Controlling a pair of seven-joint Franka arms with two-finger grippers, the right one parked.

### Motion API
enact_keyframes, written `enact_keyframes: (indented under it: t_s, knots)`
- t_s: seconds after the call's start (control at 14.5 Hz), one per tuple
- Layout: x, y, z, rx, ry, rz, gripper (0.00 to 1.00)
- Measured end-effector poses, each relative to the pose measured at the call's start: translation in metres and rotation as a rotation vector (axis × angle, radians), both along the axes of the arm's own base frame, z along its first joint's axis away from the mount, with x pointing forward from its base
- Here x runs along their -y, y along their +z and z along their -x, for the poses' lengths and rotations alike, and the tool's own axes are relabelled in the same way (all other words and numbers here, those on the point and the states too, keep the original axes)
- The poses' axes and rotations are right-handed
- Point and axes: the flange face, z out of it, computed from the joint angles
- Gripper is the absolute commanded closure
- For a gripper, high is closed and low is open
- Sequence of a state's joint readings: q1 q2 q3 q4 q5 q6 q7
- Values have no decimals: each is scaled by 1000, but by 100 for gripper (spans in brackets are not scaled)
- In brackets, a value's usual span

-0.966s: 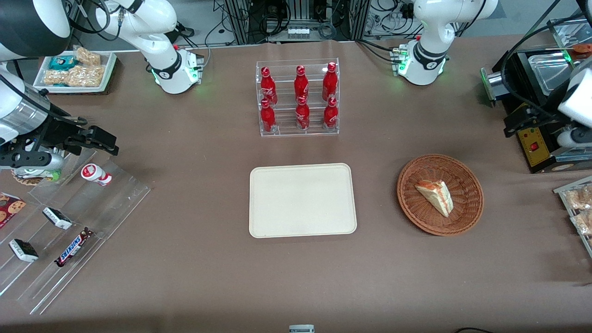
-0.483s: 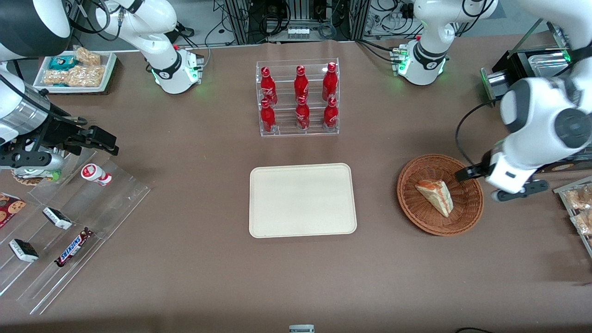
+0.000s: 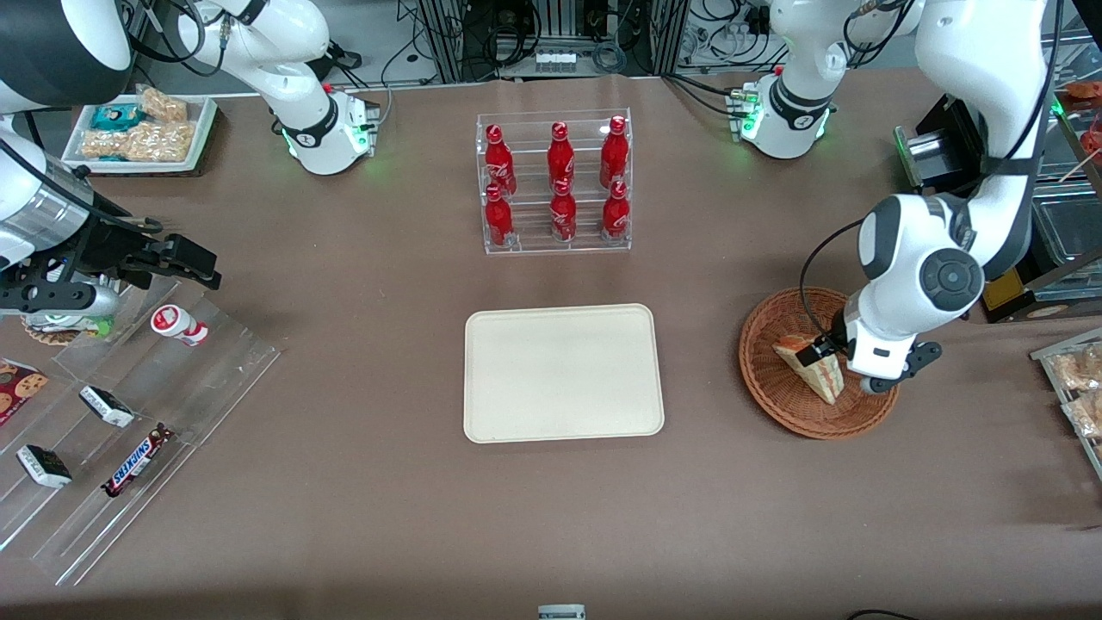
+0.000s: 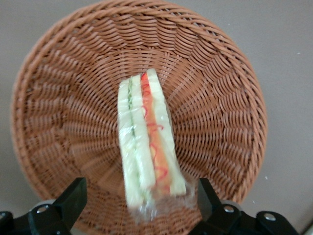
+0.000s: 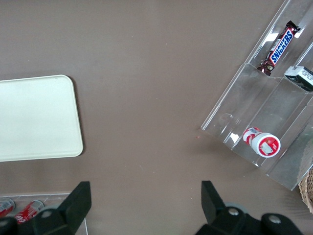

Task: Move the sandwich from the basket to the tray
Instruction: 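Lower the left gripper and close it on the wrapped sandwich, then lift the sandwich and carry it over the cream tray, then lower the sandwich onto the tray and open the left gripper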

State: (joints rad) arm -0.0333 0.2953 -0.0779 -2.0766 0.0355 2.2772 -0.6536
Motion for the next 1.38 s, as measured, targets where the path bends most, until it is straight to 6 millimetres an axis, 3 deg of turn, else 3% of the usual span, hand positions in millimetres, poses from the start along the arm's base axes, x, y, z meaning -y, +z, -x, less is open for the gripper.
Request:
enact_keyframes:
  t_s: [0.07,0.14,0.28,0.41,0.55,0.69,0.83,0.9,0.97,1.1,1.24,1.38]
  knots:
    - [0,-13,0,-1,2,2,77]
    - [-1,-24,-1,-7,4,3,96]
    - [-2,-33,-1,-15,6,2,100]
    - [-1,-24,-5,1,-4,-4,100]
    - [8,11,-14,0,-24,-12,100]
    - [37,77,-25,-25,-68,-18,100]
    - [98,151,-26,-11,-149,-5,99]
    - [137,174,-20,8,-191,8,98]
    - [182,182,-10,22,-245,19,97]
    - [274,165,11,43,-343,0,95]
    - [358,120,27,73,-407,-13,94]
    - [409,73,33,106,-461,14,94]
